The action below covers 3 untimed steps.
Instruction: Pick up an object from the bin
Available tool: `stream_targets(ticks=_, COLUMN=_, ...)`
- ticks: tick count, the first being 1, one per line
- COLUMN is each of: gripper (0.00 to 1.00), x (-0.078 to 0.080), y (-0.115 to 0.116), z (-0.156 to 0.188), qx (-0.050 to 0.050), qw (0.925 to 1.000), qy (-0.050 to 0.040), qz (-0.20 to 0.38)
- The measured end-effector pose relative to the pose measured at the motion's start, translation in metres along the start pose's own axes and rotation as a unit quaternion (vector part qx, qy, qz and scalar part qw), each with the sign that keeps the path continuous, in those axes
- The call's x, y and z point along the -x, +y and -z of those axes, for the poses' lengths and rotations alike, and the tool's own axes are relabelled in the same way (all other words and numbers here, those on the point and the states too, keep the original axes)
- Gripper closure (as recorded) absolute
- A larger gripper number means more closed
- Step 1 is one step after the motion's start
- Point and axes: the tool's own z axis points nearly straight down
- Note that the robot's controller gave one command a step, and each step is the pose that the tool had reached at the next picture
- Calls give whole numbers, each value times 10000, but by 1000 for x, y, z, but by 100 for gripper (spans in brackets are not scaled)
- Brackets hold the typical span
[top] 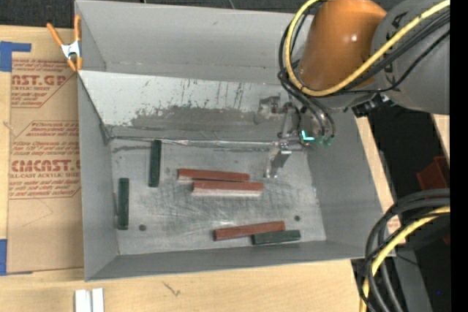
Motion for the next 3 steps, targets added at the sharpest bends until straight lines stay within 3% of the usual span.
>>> stream_targets(ticks=1, gripper=0, x=2, y=0, z=4, qx=-1, qw=10000, qy=-38, qz=0)
stream_targets(ticks=2, gripper=0, x=7, y=2, z=-56, qx=-5, qw=9997, qy=-66, qz=215)
stream_targets(ticks=3, gripper=100, x=-13, y=21, z=-119, qx=0, qw=9993, qy=-27, qz=372)
